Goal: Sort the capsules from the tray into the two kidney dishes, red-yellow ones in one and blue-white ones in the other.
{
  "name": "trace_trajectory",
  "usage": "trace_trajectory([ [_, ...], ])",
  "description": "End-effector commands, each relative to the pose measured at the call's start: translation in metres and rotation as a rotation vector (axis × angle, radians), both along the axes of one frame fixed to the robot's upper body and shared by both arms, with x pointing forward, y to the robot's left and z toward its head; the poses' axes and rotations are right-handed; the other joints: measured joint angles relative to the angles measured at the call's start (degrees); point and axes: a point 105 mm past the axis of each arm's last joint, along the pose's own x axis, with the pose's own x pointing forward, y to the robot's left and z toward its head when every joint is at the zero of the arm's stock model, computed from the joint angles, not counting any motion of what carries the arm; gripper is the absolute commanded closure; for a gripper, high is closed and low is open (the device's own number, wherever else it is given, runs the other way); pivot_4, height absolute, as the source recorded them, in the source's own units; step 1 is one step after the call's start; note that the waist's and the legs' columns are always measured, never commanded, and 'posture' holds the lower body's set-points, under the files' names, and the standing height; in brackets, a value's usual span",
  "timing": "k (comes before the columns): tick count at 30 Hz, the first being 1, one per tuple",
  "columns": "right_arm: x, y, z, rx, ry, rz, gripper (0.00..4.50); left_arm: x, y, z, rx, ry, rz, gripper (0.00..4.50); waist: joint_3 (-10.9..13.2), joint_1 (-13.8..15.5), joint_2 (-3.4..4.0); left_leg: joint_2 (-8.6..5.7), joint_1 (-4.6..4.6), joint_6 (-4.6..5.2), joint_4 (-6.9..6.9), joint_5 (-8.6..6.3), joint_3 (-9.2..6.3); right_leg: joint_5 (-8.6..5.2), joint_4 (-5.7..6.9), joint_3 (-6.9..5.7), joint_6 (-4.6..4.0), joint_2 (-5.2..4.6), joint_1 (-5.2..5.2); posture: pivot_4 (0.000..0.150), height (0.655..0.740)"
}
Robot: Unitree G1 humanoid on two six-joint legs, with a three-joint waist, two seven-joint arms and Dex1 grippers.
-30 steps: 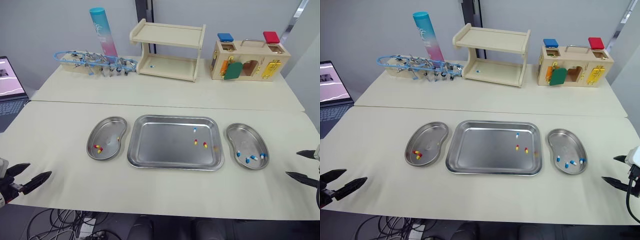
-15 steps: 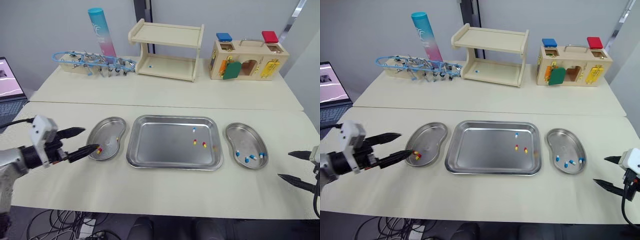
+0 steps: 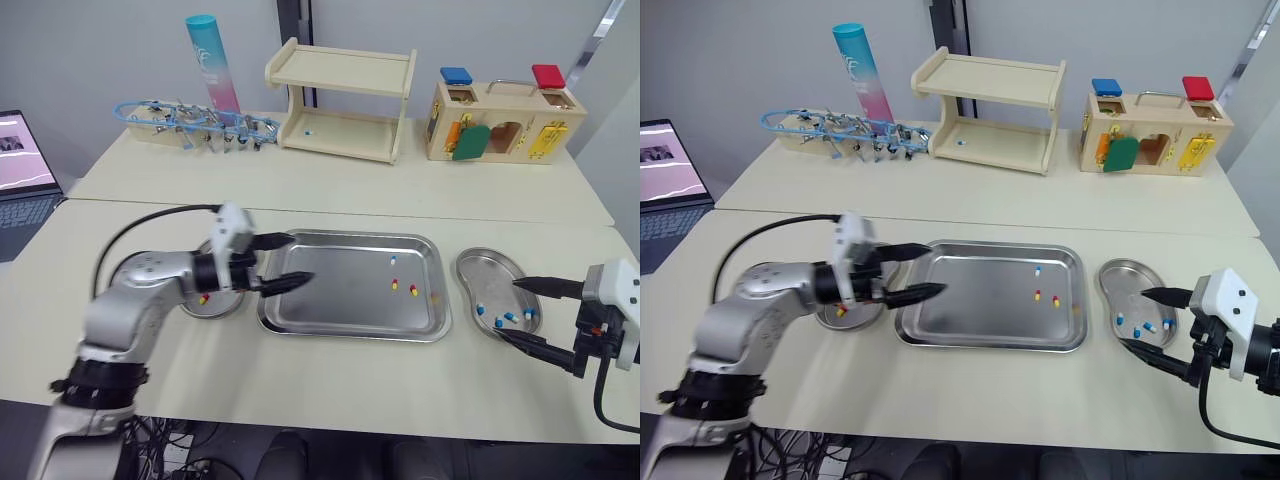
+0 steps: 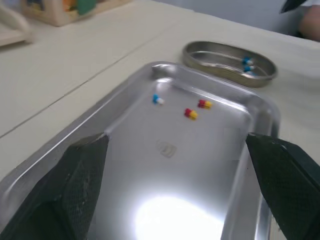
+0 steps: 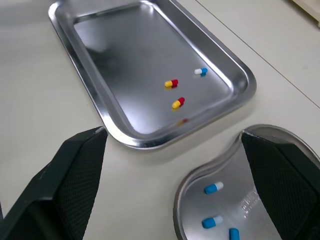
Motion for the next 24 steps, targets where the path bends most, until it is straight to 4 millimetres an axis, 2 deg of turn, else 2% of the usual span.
trace_trajectory([
  [1, -0.002, 0.004, 0.002, -0.011, -0.041, 0.010, 0.01, -0.001, -0.024, -0.004, 0.021, -0.035, -0.101, 0.00, 0.0, 0.0, -0.01, 0.00, 0.00, 0.00, -0.01, 0.00, 0.00, 0.00, -0.01, 0.00, 0.00, 0.00, 0.00, 0.150, 0.7400],
  [5, -0.008, 0.003, -0.006, -0.014, -0.061, -0.001, 0.01, 0.011, -0.057, -0.017, 0.003, -0.035, -0.164, 0.00, 0.0, 0.0, -0.02, 0.00, 0.00, 0.00, 0.04, 0.00, -0.01, 0.00, 0.02, -0.02, 0.00, 0.00, 0.00, 0.150, 0.7400],
  [7, -0.011, 0.005, -0.010, -0.013, -0.061, 0.002, 0.01, 0.014, -0.066, -0.022, -0.008, -0.027, -0.190, 0.00, 0.0, 0.0, -0.03, -0.02, 0.01, 0.00, 0.06, 0.00, -0.01, 0.00, 0.01, -0.02, 0.01, 0.00, 0.05, 0.150, 0.7400],
  [10, -0.013, 0.010, -0.013, 0.000, -0.062, 0.002, 0.00, 0.019, -0.077, -0.031, 0.005, -0.026, -0.219, 0.60, 0.0, -0.4, -0.03, -0.03, 0.03, -0.01, 0.04, 0.01, 0.00, 0.01, 0.00, -0.01, 0.01, 0.00, 0.04, 0.150, 0.7400],
  [13, -0.014, 0.015, -0.014, 0.009, -0.065, 0.002, 0.00, 0.033, -0.093, -0.041, 0.040, -0.050, -0.206, 1.57, 0.0, -0.1, -0.03, -0.03, 0.07, 0.00, 0.07, 0.01, -0.02, 0.01, 0.03, -0.02, 0.01, 0.00, 0.07, 0.150, 0.7400],
  [17, -0.015, 0.018, -0.015, 0.008, -0.068, -0.001, 0.00, 0.038, -0.106, -0.049, 0.071, -0.052, -0.226, 1.57, 0.0, -0.1, -0.04, -0.04, 0.07, 0.00, 0.08, 0.01, -0.02, 0.02, -0.02, -0.02, 0.04, 0.00, 0.11, 0.150, 0.7400],
  [24, -0.017, 0.018, -0.017, 0.002, -0.063, -0.012, 0.00, 0.050, -0.116, -0.061, 0.105, -0.025, -0.186, 1.57, 0.0, -0.1, -0.04, -0.05, 0.07, 0.00, 0.07, 0.01, -0.04, 0.02, 0.00, -0.03, 0.04, 0.00, 0.10, 0.150, 0.7400],
])
